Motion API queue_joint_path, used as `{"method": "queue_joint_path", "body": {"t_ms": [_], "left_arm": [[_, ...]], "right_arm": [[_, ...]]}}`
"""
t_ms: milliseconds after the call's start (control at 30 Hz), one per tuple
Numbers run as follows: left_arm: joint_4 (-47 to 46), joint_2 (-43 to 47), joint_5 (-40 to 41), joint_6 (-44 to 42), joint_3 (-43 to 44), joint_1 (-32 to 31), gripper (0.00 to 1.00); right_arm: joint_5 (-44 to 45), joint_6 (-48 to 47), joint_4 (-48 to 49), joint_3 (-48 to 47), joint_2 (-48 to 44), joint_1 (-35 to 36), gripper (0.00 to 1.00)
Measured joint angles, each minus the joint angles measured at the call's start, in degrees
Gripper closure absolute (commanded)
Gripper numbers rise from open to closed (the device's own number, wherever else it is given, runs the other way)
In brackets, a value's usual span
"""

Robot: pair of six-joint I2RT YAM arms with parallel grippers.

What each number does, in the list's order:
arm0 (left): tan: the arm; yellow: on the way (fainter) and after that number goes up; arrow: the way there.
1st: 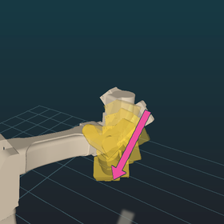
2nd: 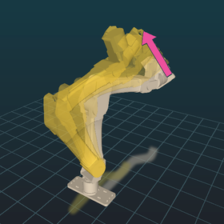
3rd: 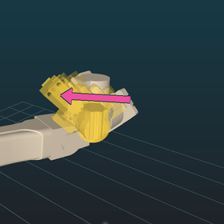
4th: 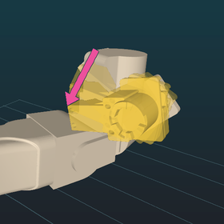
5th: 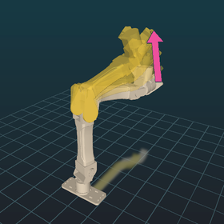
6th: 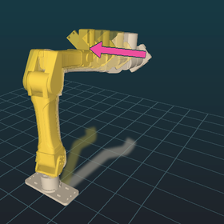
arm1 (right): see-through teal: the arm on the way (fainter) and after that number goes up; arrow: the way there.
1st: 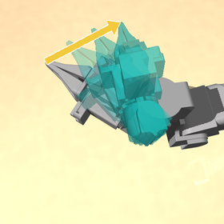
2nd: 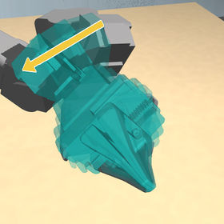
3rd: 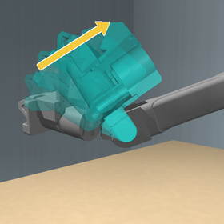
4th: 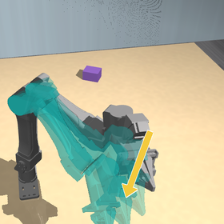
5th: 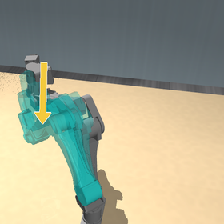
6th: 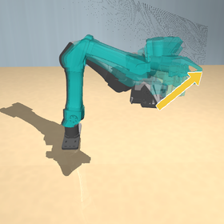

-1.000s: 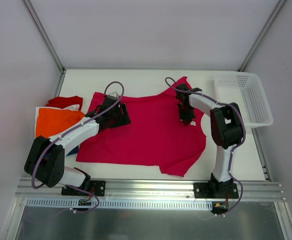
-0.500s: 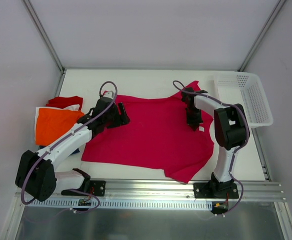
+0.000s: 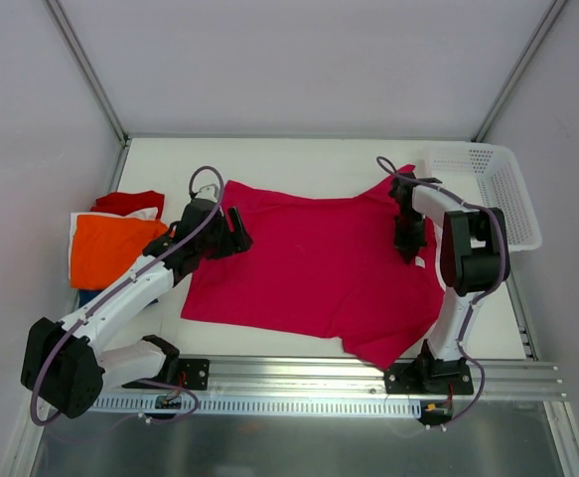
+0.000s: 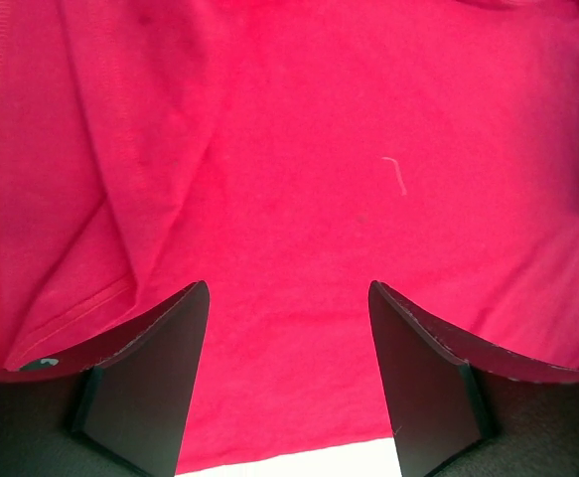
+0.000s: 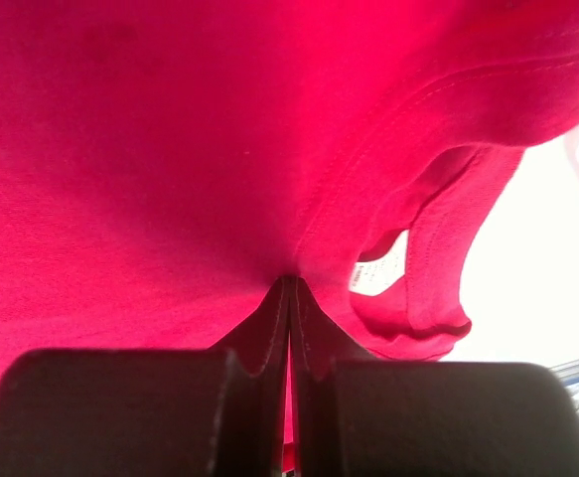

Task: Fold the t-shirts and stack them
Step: Flatten the tshirt out

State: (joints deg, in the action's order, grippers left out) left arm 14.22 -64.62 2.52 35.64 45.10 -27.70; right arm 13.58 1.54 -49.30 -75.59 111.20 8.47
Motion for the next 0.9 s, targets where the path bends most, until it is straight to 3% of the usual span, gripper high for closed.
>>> {"method": "queue_joint_path", "body": {"t_ms": [133,200,333,433,533,667,900], "left_arm": [[0.5,-0.8,3.6,-0.2,0.5,0.0,0.33],[1.5,-4.3,6.3,-0.9,3.1,0.0,0.32],[1.5,-15.1,12.0,-2.2,12.1,1.0,0.31],[1.6,-22.0,15.5,-2.4,18.3,3.3,0.29],[1.8,-29.2,17.9,-2.4,25.1,6.2,0.27],[3.1,-38.0,20.9,-2.6,32.8,8.4,0.25],[6.3,-51.6,21.5,-3.7,42.7,9.0,0.27]], "right_arm": [[-0.5,-1.4,-0.2,-0.5,-0.2,-0.5,0.98],[-2.1,-1.9,0.1,-0.5,-1.7,-0.6,0.92],[-6.8,-2.8,1.5,-0.4,-8.7,-0.5,0.44],[-10.8,-3.6,4.3,1.4,-19.1,-0.3,0.29],[-14.6,-3.7,6.7,4.3,-30.2,-0.1,0.22],[-17.9,-3.8,8.8,8.0,-42.3,-0.1,0.20],[-19.9,-3.7,9.2,13.1,-50.8,-0.1,0.20]]}}
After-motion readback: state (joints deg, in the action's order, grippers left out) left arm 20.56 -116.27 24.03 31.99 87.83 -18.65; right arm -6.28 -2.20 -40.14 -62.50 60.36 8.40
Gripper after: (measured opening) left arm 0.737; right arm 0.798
